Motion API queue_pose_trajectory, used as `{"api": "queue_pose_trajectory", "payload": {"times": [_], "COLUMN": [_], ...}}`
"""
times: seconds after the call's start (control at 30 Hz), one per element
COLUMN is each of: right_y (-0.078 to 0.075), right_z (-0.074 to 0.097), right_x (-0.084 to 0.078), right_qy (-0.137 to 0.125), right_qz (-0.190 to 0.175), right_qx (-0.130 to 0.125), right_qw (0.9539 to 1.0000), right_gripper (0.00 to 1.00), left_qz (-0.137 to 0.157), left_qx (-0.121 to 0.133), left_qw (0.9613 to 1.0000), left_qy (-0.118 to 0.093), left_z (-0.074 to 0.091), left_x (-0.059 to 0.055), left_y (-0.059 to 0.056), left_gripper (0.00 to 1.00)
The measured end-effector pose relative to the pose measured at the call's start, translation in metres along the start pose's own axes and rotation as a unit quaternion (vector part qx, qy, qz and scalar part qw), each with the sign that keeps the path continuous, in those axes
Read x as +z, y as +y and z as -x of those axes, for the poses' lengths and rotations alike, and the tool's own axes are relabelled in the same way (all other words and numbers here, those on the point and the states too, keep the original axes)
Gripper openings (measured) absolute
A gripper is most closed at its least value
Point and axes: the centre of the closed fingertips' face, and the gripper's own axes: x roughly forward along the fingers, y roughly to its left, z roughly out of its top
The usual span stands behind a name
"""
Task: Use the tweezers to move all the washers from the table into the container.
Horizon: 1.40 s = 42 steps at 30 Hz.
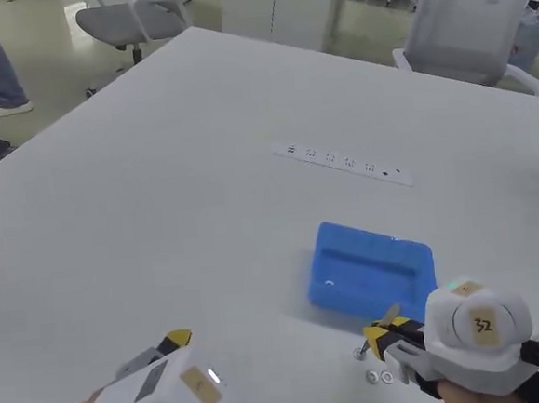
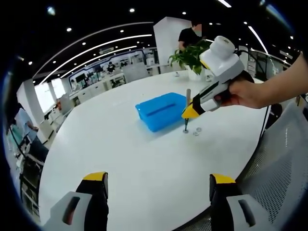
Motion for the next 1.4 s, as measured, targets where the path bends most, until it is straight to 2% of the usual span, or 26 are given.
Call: {"api": "queue_pose_trajectory", "payload": {"times": [0.33,0.87,1.03,1.4], "right_y": [-0.001,0.000,-0.005,-0.008], "right_z": [-0.002,-0.005,-0.004,0.013], "right_x": [0.001,0.004,0.003,0.024], "right_qy": [0.003,0.016,0.020,-0.009], "right_qz": [-0.016,-0.006,-0.012,-0.020], "right_qx": [-0.001,0.002,0.000,0.002], "right_qw": [0.9999,0.9999,0.9997,0.9998], "right_gripper": [0.02,0.02,0.02,0.02], "left_qz": [-0.001,-0.003,-0.006,-0.010], "left_qx": [-0.002,0.002,-0.001,-0.002], "left_qw": [1.0000,1.0000,1.0000,0.9999], "left_qy": [0.004,0.003,0.005,0.008], "left_z": [-0.001,0.000,0.000,-0.001], "left_x": [-0.001,-0.001,-0.002,-0.003], "left_y": [-0.001,0.001,-0.001,-0.001], "left_gripper": [0.89,0.88,0.87,0.87]}}
